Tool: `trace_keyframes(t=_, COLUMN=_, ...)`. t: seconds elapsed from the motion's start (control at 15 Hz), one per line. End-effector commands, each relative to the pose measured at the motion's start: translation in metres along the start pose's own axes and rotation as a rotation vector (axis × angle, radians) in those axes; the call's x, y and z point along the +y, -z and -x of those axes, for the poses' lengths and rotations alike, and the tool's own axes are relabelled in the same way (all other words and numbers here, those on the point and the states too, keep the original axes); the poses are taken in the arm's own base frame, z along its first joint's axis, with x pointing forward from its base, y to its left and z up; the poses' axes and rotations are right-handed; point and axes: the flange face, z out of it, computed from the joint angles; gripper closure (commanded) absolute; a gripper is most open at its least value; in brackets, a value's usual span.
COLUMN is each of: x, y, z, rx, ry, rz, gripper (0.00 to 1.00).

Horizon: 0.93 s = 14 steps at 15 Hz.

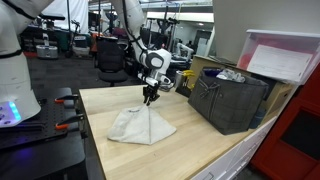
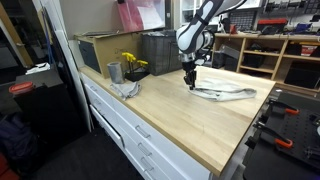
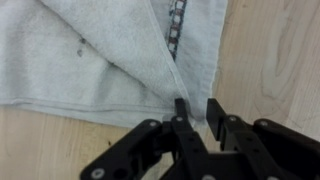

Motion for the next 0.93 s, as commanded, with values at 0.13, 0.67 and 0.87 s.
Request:
trace_keyframes(t=0.13, x=0.005, y=0.016, z=0.002, rx=0.012, ry=0.019, rz=0.004, gripper=1.0)
trace_keyframes(t=0.67, x=0.041, y=0.071, z=0.028, rx=0.08, ry=-0.058, rz=0.034, gripper=1.0)
trace_keyframes(t=0.87, x=0.071, y=0.091, z=0.055, rx=0.085, ry=-0.141, rz=0.058, gripper=1.0)
